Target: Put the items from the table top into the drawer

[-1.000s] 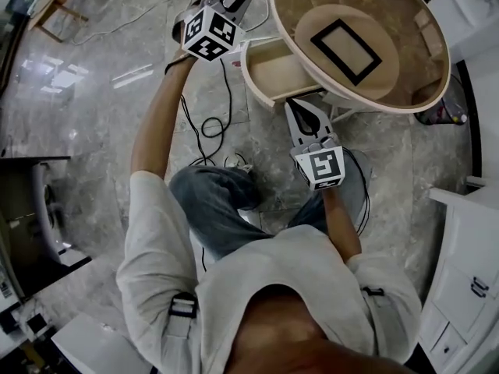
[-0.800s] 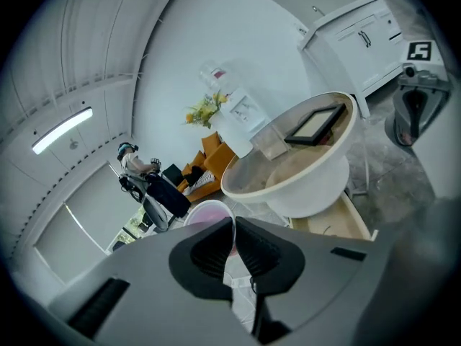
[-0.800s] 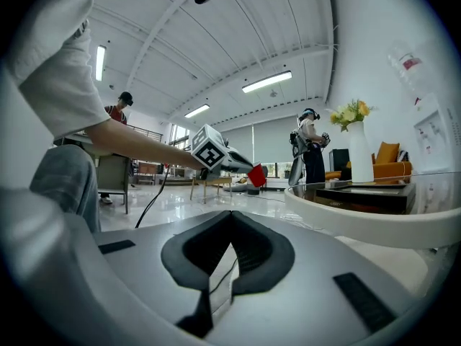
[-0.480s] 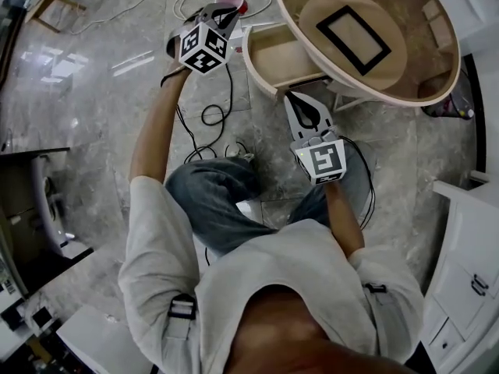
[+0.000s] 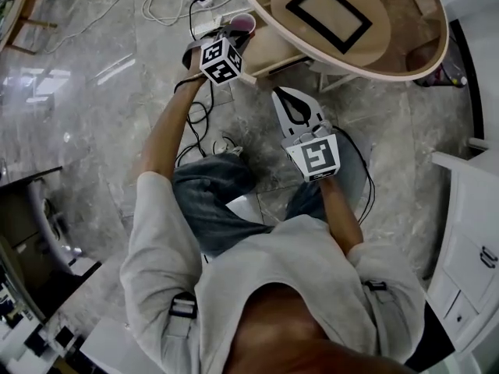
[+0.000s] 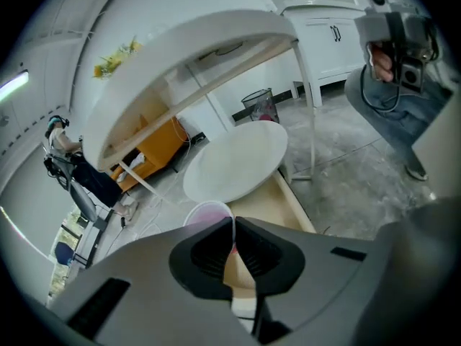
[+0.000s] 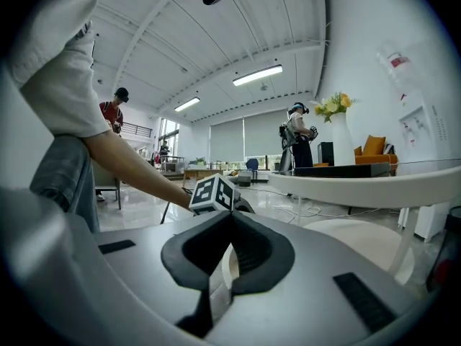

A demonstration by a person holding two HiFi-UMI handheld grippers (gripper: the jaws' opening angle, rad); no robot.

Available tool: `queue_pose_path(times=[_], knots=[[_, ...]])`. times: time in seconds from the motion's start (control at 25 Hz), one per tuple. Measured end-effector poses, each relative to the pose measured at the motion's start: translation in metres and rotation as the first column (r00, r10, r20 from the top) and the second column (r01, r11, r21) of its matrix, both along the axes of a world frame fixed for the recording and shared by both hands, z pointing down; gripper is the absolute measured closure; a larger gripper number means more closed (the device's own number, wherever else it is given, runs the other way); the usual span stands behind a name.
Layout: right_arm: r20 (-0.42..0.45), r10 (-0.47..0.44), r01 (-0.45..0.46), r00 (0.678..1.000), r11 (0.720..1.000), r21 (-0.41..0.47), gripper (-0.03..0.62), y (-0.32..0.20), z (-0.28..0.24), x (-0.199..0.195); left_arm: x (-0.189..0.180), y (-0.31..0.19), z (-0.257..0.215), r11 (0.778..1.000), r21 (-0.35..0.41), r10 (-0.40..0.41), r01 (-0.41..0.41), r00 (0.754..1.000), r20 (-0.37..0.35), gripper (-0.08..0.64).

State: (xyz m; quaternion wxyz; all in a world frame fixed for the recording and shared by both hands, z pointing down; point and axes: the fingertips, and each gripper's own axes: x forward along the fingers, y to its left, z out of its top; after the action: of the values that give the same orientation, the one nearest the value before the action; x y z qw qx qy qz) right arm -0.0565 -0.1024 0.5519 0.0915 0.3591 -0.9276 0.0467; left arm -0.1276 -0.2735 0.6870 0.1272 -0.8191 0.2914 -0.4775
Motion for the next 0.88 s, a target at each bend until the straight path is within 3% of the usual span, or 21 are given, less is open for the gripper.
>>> queue_pose_path(times=[0.52,0.64,0.88], knots=[[-0.035,0.054,-0.054,0.998,0.998,0.012,0.569,-0.002,0.020,0.032,0.091,0.007,0.094,0.983,-0.117,0.145,-0.142,0.989,0.015,0.534],[-0.048,0.066,-0.068,0.997,0.997,-0.035,0.569,0.001,0.025,0.036,0.097,0.009,0.106,0.981,-0.123,0.151,-0.148,0.988,0.015,0.534],[-0.057,0.074,-0.076,0.996,0.997,-0.025,0.569,-0.003,0.027,0.037,0.093,0.008,0.112,0.981,-0.146,0.126,-0.127,0.992,-0.015,0.532]])
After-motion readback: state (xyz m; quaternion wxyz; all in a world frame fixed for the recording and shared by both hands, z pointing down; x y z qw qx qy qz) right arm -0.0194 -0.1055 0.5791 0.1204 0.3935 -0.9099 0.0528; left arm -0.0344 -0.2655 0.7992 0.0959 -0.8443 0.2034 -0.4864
